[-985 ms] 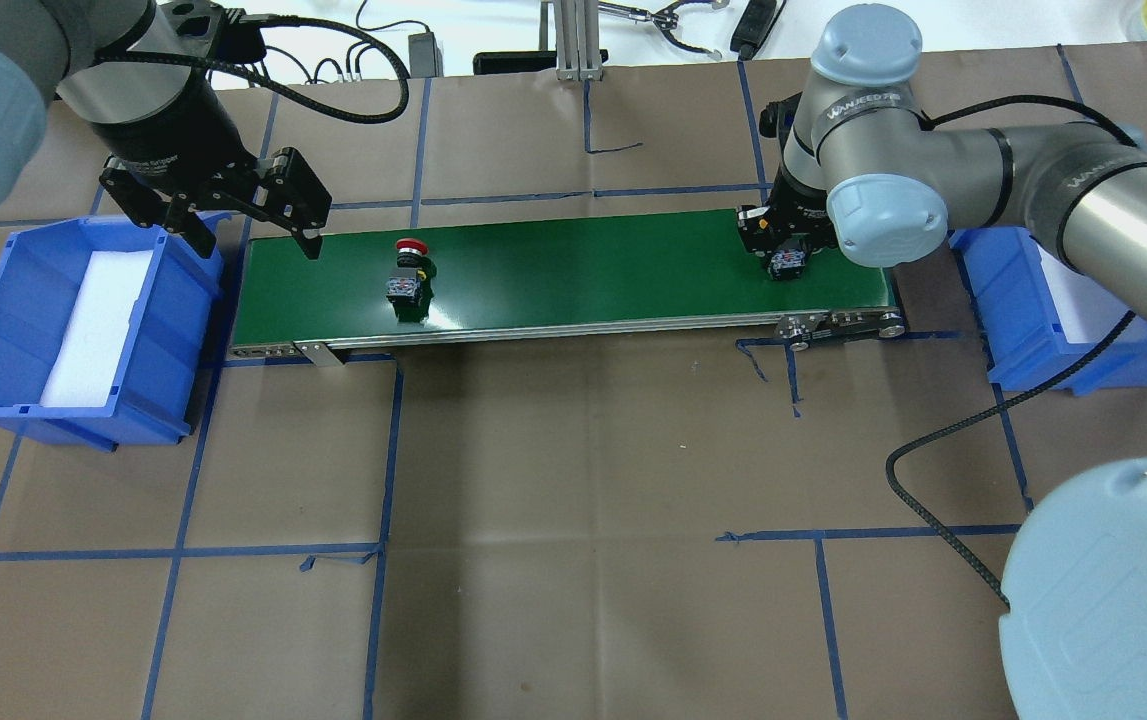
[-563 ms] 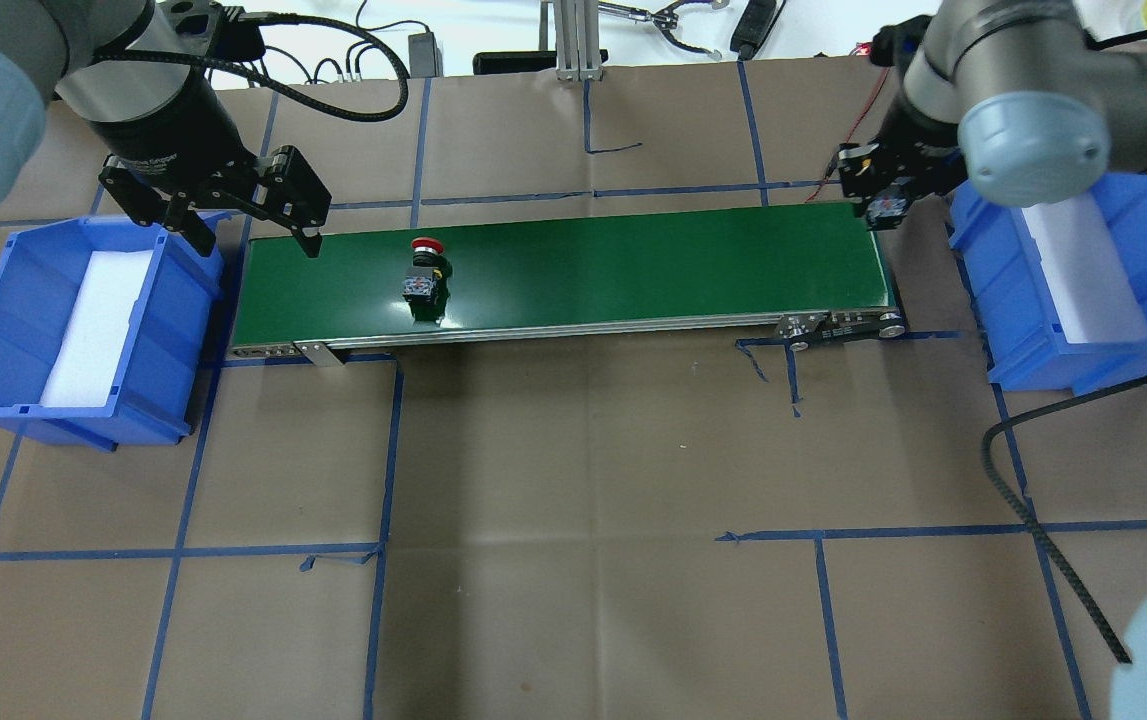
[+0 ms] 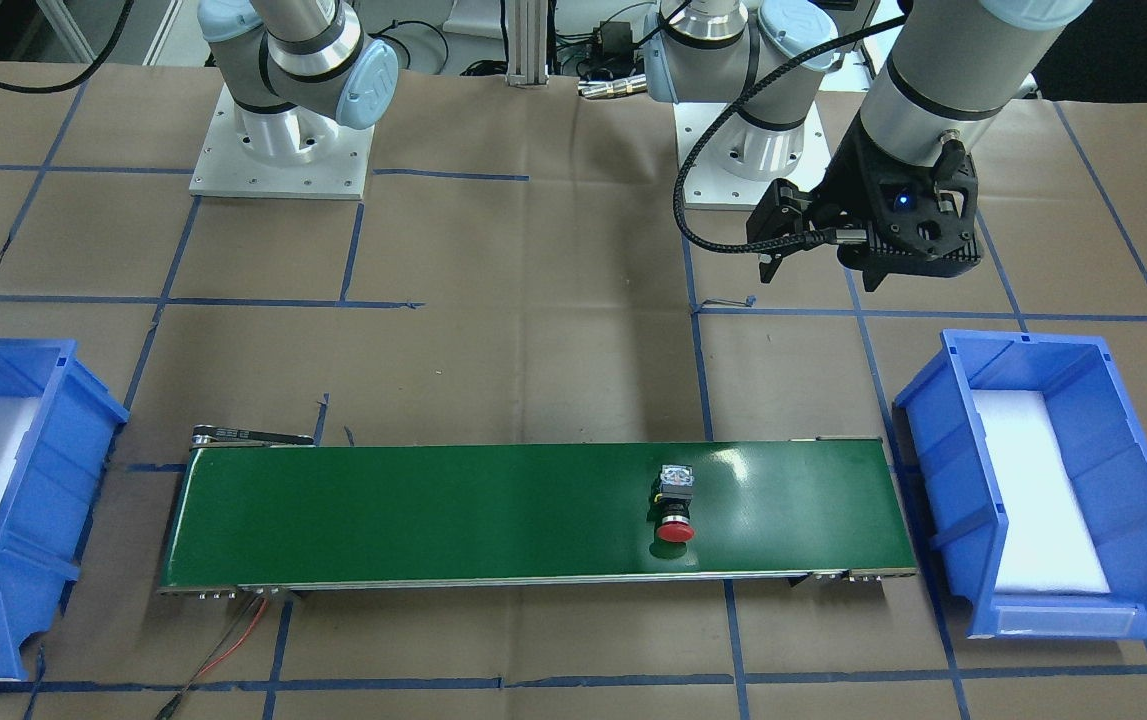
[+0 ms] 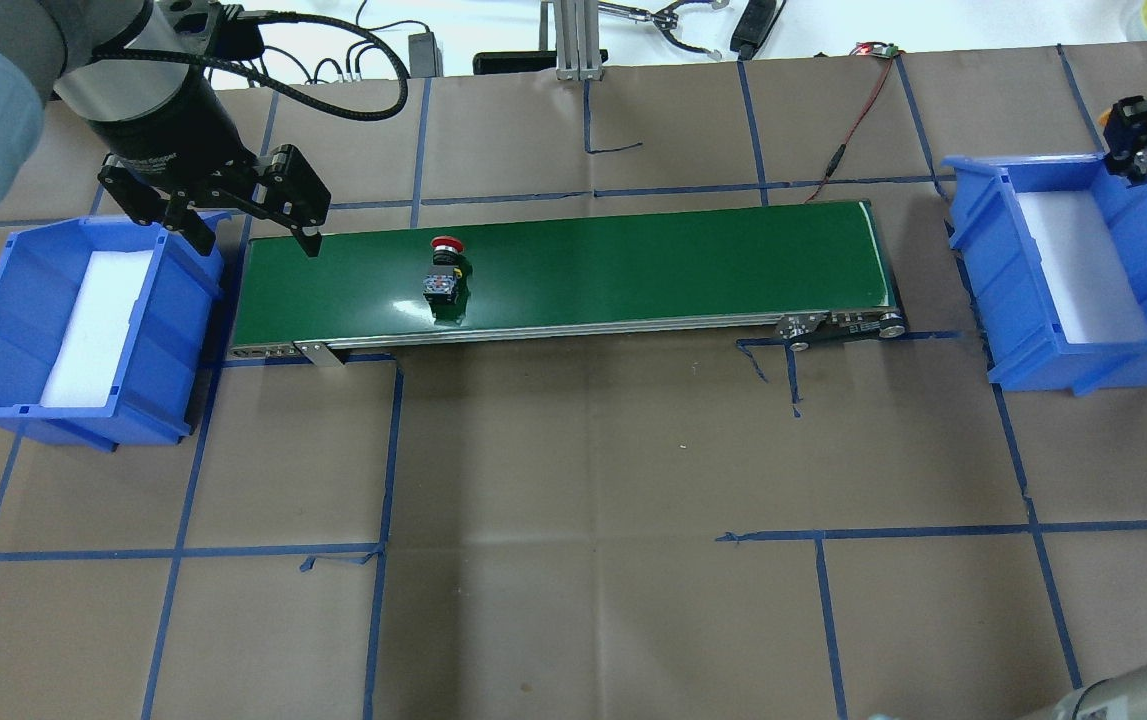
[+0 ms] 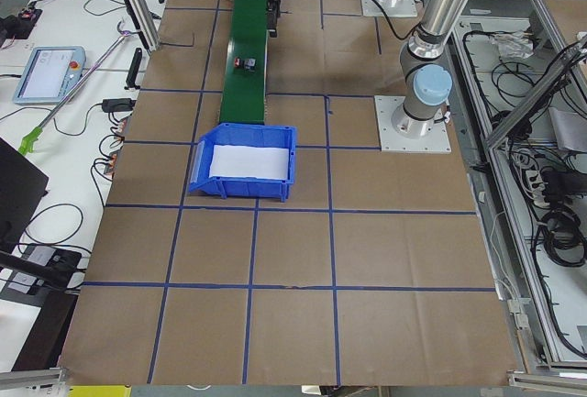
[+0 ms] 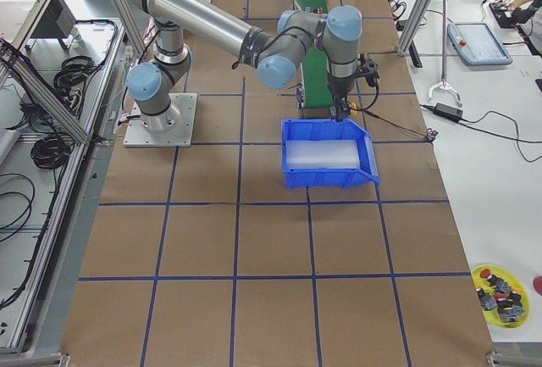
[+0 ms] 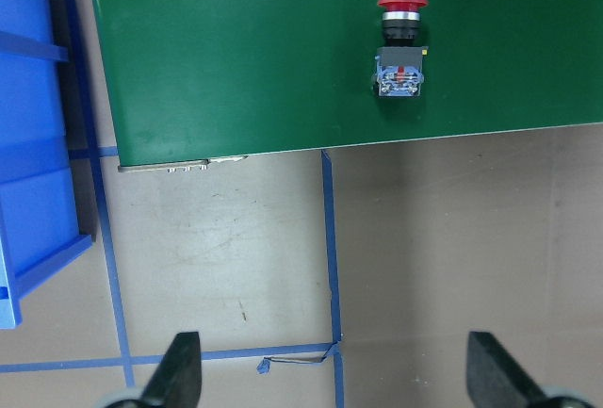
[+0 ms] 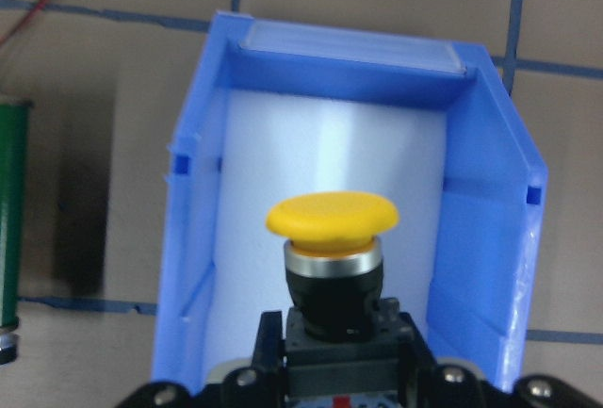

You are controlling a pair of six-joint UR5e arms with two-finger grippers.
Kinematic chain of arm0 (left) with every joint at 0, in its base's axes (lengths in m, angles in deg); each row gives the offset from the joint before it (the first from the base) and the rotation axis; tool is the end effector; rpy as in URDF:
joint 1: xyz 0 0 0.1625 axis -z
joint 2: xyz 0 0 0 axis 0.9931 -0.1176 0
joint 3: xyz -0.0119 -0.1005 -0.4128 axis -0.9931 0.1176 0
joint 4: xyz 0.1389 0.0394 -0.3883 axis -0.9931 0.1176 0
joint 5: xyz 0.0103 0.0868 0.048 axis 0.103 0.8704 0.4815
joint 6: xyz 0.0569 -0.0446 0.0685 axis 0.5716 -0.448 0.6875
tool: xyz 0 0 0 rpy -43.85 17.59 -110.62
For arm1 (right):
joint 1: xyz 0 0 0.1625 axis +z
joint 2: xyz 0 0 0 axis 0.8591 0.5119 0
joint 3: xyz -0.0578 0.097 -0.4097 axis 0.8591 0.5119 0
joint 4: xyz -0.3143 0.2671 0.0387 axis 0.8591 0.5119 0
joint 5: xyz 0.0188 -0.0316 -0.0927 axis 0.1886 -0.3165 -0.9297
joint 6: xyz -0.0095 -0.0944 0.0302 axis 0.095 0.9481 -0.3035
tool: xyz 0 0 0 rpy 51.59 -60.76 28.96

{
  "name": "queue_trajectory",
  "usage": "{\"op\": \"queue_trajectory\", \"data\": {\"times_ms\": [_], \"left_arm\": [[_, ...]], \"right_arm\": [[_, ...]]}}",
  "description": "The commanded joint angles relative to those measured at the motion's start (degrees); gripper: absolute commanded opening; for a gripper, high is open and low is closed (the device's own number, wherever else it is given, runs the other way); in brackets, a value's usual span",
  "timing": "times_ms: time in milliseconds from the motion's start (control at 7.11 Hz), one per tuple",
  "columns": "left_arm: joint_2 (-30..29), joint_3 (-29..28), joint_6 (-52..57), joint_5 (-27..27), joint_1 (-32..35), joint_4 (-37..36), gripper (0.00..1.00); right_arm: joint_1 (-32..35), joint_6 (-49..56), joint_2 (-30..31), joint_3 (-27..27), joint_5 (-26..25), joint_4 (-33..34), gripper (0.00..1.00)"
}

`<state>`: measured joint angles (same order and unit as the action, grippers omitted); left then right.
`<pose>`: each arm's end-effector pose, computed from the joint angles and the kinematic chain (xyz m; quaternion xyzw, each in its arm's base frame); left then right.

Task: Transport two buttons from left to right
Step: 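Carry the yellow button into the empty bin with the right gripper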

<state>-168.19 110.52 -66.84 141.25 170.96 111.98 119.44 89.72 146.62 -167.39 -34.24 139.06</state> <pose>-0.1139 -0.5081 0.4804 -0.0342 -0.9993 -0.0164 0.0048 -0.1919 -0.6050 0.3772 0.0550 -0.9968 0.0503 0.0295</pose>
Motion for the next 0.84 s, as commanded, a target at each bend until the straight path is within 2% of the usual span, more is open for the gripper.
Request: {"op": "queue_trajectory", "data": {"times_ms": [0, 281, 422, 704], "left_arm": [[0.0, 0.0, 0.0, 0.0, 0.0, 0.0, 1.0], [0.0, 0.0, 0.0, 0.0, 0.0, 0.0, 1.0], [-0.1, 0.0, 0.0, 0.0, 0.0, 0.0, 1.0], [-0.1, -0.1, 0.0, 0.0, 0.0, 0.0, 1.0]], "right_arm": [[-4.0, 4.2, -5.0, -2.1, 0.5, 1.5, 0.03], [-4.0, 4.2, -4.7, -10.1, 0.3, 14.7, 0.04], [-3.9, 4.3, -4.8, -12.2, 0.2, 17.9, 0.04], [-3.6, 4.0, -4.5, -14.5, 0.1, 17.8, 0.04]]}}
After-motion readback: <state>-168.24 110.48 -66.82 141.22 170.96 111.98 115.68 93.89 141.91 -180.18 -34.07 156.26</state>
